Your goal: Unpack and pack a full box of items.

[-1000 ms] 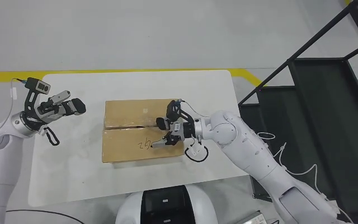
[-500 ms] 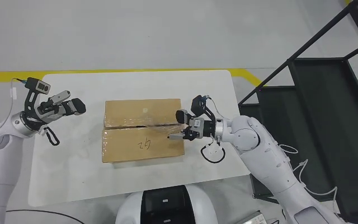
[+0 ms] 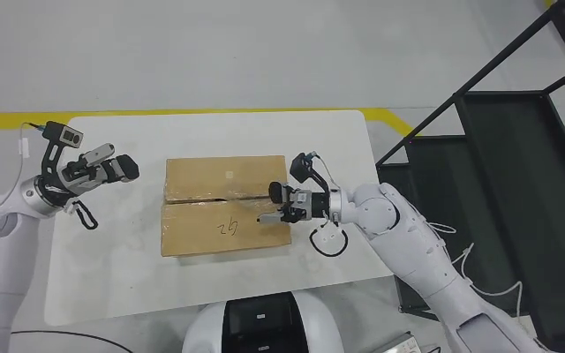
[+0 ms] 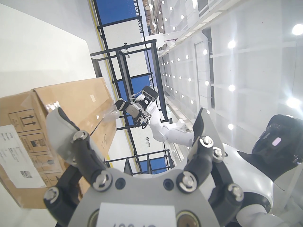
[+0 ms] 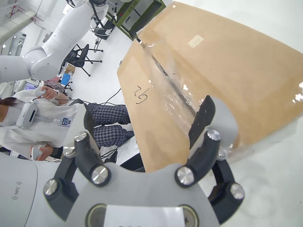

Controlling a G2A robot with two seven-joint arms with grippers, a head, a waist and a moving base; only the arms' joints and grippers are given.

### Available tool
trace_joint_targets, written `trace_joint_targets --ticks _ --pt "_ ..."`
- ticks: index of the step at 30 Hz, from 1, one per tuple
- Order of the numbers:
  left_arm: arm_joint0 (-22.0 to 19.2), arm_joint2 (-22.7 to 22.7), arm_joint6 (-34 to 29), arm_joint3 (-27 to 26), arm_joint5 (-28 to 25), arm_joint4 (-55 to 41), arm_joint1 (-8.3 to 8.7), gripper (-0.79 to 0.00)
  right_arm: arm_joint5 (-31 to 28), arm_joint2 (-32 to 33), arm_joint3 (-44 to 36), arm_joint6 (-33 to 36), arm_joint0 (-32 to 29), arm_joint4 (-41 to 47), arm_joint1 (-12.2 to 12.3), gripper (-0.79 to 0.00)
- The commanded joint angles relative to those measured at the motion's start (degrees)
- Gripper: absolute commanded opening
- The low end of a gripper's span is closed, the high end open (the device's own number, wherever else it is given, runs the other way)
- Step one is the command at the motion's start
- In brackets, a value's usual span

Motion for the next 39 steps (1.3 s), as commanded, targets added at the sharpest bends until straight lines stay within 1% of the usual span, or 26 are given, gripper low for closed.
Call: trace_joint_targets --ticks 1,5,7,9,11,15,18,19,20,21,22,24,27,30,31,34,36,37,39 --pt "0.28 -0.41 -1.14 -0.83 -0.33 0.01 0.09 0.0 -0.08 -0.45 -1.3 0.19 0.68 -0.51 -0.07 0.0" --pt "0.58 -0.41 -2.29 -2.13 -0.54 0.15 0.09 0.0 2.02 -2.55 -2.79 1.48 3.34 -1.38 -0.53 0.0" --pt "0.61 -0.38 -2.49 -2.23 -0.63 0.2 0.07 0.0 5.13 -3.39 -2.98 1.03 5.39 -6.38 -0.83 0.0" --pt "0.64 -0.29 -2.45 -2.22 -0.58 0.1 0.02 0.0 6.79 -4.55 -3.0 -0.74 6.73 -11.0 -1.2 0.0" --pt "0.62 -0.22 -2.18 -2.04 -0.35 0.24 -0.01 0.0 9.49 -5.58 -3.23 -2.23 7.97 -18.94 -1.42 0.0" --pt "0.53 -0.31 -1.78 -1.77 -0.11 0.69 -0.03 0.0 10.89 -6.07 -2.75 -6.35 8.22 -26.23 -1.58 0.0" --pt "0.46 -0.4 -1.74 -1.6 0.21 0.97 -0.02 0.0 10.77 -5.42 -3.07 -7.44 7.75 -30.03 -1.32 0.0" --pt "0.44 -0.42 -1.74 -1.53 0.36 1.05 -0.01 0.0 10.63 -5.32 -3.35 -7.53 7.59 -30.93 -1.26 -0.018" --pt "0.39 -0.43 -1.74 -1.52 0.44 1.1 -0.02 0.0 10.35 -5.23 -3.48 -7.55 7.49 -31.56 -1.2 -0.166" --pt "0.36 -0.4 -1.79 -1.55 0.47 1.18 -0.03 0.0 10.15 -5.18 -3.47 -7.5 7.5 -32.37 -1.16 -0.286" --pt "0.34 -0.33 -1.81 -1.55 0.58 1.21 -0.04 0.0 9.9 -5.27 -3.39 -7.61 7.56 -32.88 -1.16 -0.271" --pt "0.33 -0.01 -1.59 -1.82 0.6 1.35 -0.12 0.0 10.49 -5.47 -2.5 -7.71 8.0 -34.12 -1.26 -0.268" --pt "0.58 0.35 -1.04 -2.44 0.57 1.83 -0.21 0.0 11.39 -5.94 -1.58 -8.35 8.69 -34.88 -1.53 -0.292" --pt "0.88 0.21 -0.63 -2.74 0.74 2.31 -0.2 0.0 12.11 -6.45 -1.01 -8.49 9.15 -35.89 -1.75 -0.357" --pt "0.98 0.15 -0.53 -2.87 0.8 2.43 -0.19 0.0 12.05 -6.74 -0.9 -8.39 9.3 -36.11 -1.83 -0.363" --pt "1.33 0.06 -0.27 -3.23 0.93 2.64 -0.19 0.0 11.84 -7.74 -0.57 -7.75 9.84 -36.36 -2.12 -0.286" --pt "1.53 0.02 -0.19 -3.56 1.02 2.75 -0.19 0.0 11.48 -8.29 -0.42 -7.66 10.13 -36.05 -2.32 -0.259" --pt "1.61 -0.02 -0.14 -3.66 1.05 2.78 -0.19 0.0 11.43 -8.48 -0.31 -7.71 10.25 -35.9 -2.41 -0.252" --pt "1.75 -0.08 -0.04 -3.84 1.1 2.83 -0.2 0.0 11.14 -8.92 -0.2 -7.7 10.5 -35.89 -2.57 -0.271"
